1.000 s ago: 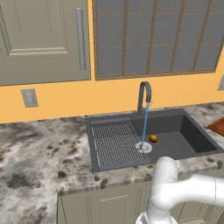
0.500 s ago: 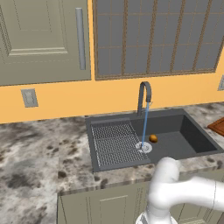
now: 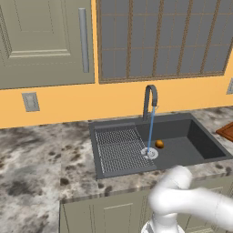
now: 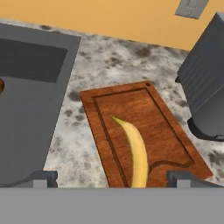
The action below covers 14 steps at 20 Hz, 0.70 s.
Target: Pick the mango, banana from the sink and place them on the cutting board to airdry. Then turn off the sink faucet.
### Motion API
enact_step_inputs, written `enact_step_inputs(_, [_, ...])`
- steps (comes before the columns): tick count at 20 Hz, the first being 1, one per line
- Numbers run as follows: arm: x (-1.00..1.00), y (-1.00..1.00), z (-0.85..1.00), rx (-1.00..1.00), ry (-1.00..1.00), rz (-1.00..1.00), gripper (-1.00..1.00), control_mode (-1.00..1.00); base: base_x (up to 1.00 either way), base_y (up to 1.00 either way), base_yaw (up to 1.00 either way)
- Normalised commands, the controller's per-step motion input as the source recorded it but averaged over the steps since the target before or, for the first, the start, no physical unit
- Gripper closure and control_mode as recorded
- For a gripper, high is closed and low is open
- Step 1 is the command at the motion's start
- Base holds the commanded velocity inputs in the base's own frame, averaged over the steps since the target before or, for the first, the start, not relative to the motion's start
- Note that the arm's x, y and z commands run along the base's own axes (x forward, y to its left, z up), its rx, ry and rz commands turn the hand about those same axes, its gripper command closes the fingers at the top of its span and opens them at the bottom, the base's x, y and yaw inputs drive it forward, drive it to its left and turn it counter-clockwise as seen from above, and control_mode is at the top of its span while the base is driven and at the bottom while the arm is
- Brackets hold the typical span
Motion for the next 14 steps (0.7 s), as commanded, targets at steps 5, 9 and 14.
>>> enact_step_inputs(5, [-0.31,0.86,0.57,-0.12,-0.10,0.00,-1.00,-1.00,0.00,0.00,0.00])
enact_step_inputs(9, [-0.30,0.57,0.78,-0.01,-0.05,-0.01,-1.00,-1.00,0.00,0.00,0.00])
enact_step_inputs(14, [-0.11,0.38,0.92,0.07,0.14,-0.02,-1.00,-1.00,0.00,0.00,0.00])
